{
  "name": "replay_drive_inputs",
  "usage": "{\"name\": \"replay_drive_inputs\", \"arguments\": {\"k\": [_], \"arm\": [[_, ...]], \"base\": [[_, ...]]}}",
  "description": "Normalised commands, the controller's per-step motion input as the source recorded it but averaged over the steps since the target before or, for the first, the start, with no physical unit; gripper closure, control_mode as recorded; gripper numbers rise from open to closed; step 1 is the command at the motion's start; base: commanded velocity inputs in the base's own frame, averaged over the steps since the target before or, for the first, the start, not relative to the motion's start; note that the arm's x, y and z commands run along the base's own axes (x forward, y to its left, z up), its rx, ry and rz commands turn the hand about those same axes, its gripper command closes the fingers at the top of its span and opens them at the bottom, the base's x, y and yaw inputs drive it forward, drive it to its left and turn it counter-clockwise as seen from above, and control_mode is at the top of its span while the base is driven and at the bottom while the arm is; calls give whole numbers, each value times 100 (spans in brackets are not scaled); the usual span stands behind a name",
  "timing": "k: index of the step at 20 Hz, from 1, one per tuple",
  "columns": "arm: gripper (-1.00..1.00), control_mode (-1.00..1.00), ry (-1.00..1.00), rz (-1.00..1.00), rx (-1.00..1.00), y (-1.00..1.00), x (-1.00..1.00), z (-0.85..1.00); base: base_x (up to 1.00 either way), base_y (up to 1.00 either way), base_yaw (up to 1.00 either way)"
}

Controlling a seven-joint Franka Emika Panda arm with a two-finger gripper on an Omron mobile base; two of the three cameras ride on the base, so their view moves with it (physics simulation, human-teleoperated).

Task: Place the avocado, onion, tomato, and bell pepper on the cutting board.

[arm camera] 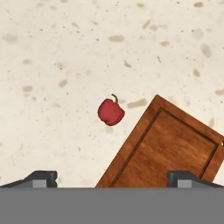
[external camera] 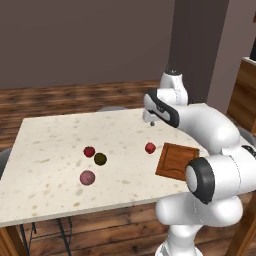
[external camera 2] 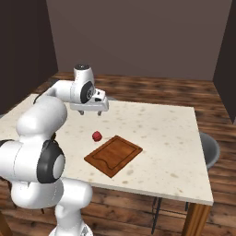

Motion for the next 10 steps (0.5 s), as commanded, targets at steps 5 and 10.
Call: {"name": "replay_drive_inputs", "arguments": {"k": [5,10], "arm": [[-100,-100,11,0,0,0,34,-4],[-100,-100,11,0,0,0,28,-18]], "base": [[0,0,0],[0,0,0]]}}
